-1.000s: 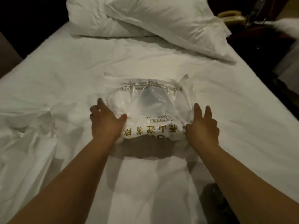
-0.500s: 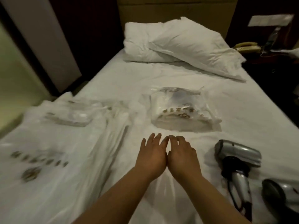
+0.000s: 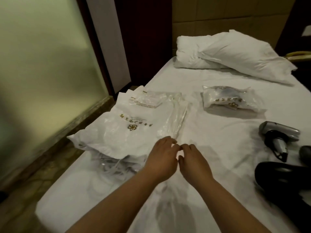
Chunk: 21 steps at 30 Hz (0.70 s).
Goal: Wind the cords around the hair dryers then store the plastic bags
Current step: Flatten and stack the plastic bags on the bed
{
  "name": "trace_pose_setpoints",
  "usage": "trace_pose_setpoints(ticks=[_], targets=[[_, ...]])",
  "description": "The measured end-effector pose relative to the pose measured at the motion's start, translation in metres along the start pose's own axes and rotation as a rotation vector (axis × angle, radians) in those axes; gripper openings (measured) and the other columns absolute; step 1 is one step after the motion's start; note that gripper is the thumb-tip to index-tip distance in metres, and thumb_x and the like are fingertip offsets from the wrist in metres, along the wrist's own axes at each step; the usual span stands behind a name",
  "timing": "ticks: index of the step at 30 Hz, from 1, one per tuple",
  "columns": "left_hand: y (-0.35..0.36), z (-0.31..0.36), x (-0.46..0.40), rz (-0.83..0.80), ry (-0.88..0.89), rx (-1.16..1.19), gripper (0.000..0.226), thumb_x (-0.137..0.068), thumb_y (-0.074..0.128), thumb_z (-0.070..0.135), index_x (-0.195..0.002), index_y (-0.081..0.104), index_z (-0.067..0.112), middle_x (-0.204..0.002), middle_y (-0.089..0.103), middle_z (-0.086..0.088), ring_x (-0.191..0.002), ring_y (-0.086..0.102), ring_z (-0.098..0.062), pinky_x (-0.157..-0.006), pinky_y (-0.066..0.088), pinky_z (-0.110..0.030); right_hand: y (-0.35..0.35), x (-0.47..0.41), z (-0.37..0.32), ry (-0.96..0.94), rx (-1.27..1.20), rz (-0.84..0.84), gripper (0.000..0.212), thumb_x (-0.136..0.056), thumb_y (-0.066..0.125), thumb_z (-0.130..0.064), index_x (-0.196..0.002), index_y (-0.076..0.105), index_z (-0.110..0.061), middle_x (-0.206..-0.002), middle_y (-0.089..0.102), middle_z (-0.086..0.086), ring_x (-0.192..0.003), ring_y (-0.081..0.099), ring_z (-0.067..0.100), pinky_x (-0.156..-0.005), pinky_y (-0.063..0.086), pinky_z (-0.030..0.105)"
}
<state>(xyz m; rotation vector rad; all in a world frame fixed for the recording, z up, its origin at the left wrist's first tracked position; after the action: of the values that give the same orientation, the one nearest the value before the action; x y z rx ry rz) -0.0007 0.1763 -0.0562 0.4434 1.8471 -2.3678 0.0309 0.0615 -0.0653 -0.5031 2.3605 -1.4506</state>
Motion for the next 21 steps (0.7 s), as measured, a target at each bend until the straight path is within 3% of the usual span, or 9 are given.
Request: trace_pose_setpoints(ticks=[2, 5, 7, 10, 13, 15, 18, 21], targets=[[-0.011, -0.028, 0.019, 0.064, -0.07, 0.002, 0.04, -0.064, 0.046, 0.011, -0.095, 0.071, 0.008, -0.093, 0.067, -0.01, -0.086, 0.066, -0.028, -0.079, 0.052, -0.033, 0.013, 0.006, -0.023, 0.059, -0.161, -0.096, 0.034, -0.097, 0.042, -0.026, -0.13, 0.042, -0.016, -0.121, 0.056, 0.008, -0.106, 0.057, 0.023, -0.084, 0.043, 0.029], [-0.031, -0.073, 0.042, -0.027, -0.285, -0.082, 0.052, -0.079, 0.049, -0.001, -0.13, 0.053, 0.01, -0.129, 0.055, -0.01, -0.119, 0.052, -0.029, -0.099, 0.04, -0.034, 0.036, 0.008, -0.053, 0.275, -0.517, -0.246, 0.042, -0.095, 0.047, -0.028, -0.133, 0.038, -0.013, -0.124, 0.057, 0.013, -0.108, 0.058, 0.03, -0.086, 0.046, 0.032], [-0.033, -0.109, 0.058, -0.172, -0.446, -0.162, 0.058, -0.091, 0.053, 0.014, -0.145, 0.032, 0.021, -0.148, 0.038, -0.002, -0.134, 0.036, -0.02, -0.109, 0.028, -0.032, 0.05, 0.006, -0.062, 0.41, -0.698, -0.251, 0.05, -0.092, 0.052, -0.03, -0.135, 0.035, -0.012, -0.128, 0.054, 0.014, -0.107, 0.059, 0.032, -0.091, 0.048, 0.037], [-0.027, -0.144, 0.069, -0.371, -0.583, -0.216, 0.067, -0.092, 0.048, 0.05, -0.149, 0.02, 0.028, -0.154, 0.029, 0.001, -0.139, 0.03, -0.022, -0.115, 0.025, -0.042, 0.066, -0.002, -0.067, 0.536, -0.86, -0.219, 0.053, -0.089, 0.056, -0.03, -0.135, 0.033, -0.014, -0.125, 0.054, 0.013, -0.103, 0.061, 0.031, -0.085, 0.052, 0.038], [-0.008, -0.146, 0.061, -0.44, -0.568, -0.167, 0.071, -0.09, 0.048, 0.055, -0.15, 0.018, 0.03, -0.15, 0.035, -0.001, -0.133, 0.039, -0.025, -0.108, 0.03, -0.041, 0.068, -0.006, -0.067, 0.558, -0.97, -0.162, 0.041, -0.089, 0.056, -0.02, -0.127, 0.04, -0.016, -0.107, 0.058, 0.006, -0.081, 0.063, 0.023, -0.062, 0.047, 0.025], [0.002, -0.139, 0.052, -0.379, -0.532, -0.211, 0.057, -0.094, 0.046, 0.044, -0.146, 0.028, 0.029, -0.137, 0.049, -0.003, -0.121, 0.05, -0.025, -0.098, 0.038, -0.036, 0.067, -0.005, -0.064, 0.532, -0.969, -0.099, 0.032, -0.089, 0.055, -0.014, -0.12, 0.048, -0.016, -0.094, 0.058, 0.0, -0.074, 0.061, 0.02, -0.065, 0.046, 0.025], [-0.002, -0.13, 0.039, -0.295, -0.55, -0.307, 0.027, -0.093, 0.044, 0.019, -0.118, 0.054, 0.018, -0.113, 0.062, -0.003, -0.101, 0.059, -0.022, -0.082, 0.042, -0.028, 0.059, -0.006, -0.056, 0.53, -0.956, -0.021, 0.019, -0.09, 0.053, -0.011, -0.108, 0.058, -0.015, -0.096, 0.062, 0.002, -0.077, 0.063, 0.019, -0.063, 0.045, 0.023], [-0.015, -0.115, 0.031, -0.252, -0.493, -0.339, 0.018, -0.093, 0.045, 0.015, -0.106, 0.058, 0.013, -0.103, 0.063, -0.004, -0.092, 0.061, -0.021, -0.074, 0.04, -0.026, 0.05, -0.005, -0.047, 0.528, -0.981, -0.006, 0.016, -0.091, 0.055, -0.017, -0.106, 0.06, -0.013, -0.099, 0.065, 0.002, -0.072, 0.065, 0.016, -0.068, 0.048, 0.029]])
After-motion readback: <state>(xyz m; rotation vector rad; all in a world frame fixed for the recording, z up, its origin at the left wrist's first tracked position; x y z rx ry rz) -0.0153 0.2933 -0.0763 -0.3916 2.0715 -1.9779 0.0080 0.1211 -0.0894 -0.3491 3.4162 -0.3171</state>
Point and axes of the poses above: each hand's wrist, its own x-axis away from the middle knuckle, its own y-axis out of the palm, z = x × y, the point moved 1 cm from there along -x, towards the middle knuckle
